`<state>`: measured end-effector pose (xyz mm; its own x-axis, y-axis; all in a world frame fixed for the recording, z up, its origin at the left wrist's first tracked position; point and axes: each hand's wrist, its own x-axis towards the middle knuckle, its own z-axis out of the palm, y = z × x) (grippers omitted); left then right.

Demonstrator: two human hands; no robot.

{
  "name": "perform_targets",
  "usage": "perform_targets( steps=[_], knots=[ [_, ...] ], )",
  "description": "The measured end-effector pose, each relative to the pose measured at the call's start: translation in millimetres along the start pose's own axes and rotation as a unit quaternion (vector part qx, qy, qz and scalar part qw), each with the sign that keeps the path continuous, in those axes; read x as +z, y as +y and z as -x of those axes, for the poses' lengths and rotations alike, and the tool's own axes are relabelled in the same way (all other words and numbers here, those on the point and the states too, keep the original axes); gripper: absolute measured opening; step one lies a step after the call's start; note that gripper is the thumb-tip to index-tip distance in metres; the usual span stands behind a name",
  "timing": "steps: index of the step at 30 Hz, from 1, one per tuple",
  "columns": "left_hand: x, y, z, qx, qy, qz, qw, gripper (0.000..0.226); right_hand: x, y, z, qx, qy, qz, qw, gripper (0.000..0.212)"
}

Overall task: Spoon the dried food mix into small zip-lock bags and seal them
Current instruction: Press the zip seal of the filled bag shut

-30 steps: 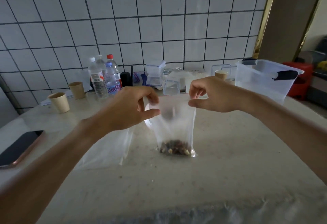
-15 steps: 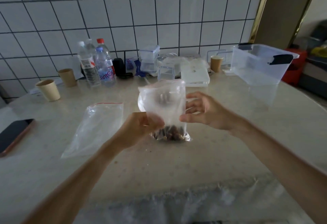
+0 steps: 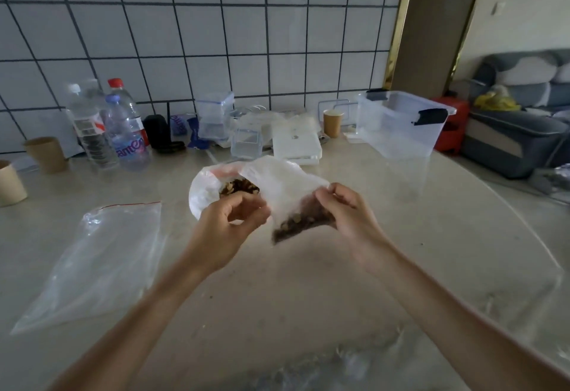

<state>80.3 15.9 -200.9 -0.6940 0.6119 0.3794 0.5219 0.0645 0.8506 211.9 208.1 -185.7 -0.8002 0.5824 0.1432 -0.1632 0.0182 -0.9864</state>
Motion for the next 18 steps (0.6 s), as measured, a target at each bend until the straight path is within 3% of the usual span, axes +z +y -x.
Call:
perform_targets(
  steps=[3,7,13,18],
  knots=[
    [0.3,-12.1,0.8,0.044,-0.02,-0.139,0.989,0.011,-25.8,-11.0,-23.8,-0.03,0.056,0.007,0.998,0.024],
    [2.7,-28.0,8.5,0.078,-0.056,-0.209,0.973,0.005,-44.1,-18.3,-68.0,-0.043,0.098,0.015,0.994,0.025],
    [3.0,-38.2,7.6,0.082,-0.069,-0.243,0.964,0.008,-42.1,-11.0,-130.1,-0.018,0.078,0.048,0.996,0.029],
    [2.2,-38.1,7.4,0.078,-0.072,-0.238,0.966,0.02,-50.6,15.1,-158.1,0.06,0.049,0.153,0.985,0.024]
  ],
)
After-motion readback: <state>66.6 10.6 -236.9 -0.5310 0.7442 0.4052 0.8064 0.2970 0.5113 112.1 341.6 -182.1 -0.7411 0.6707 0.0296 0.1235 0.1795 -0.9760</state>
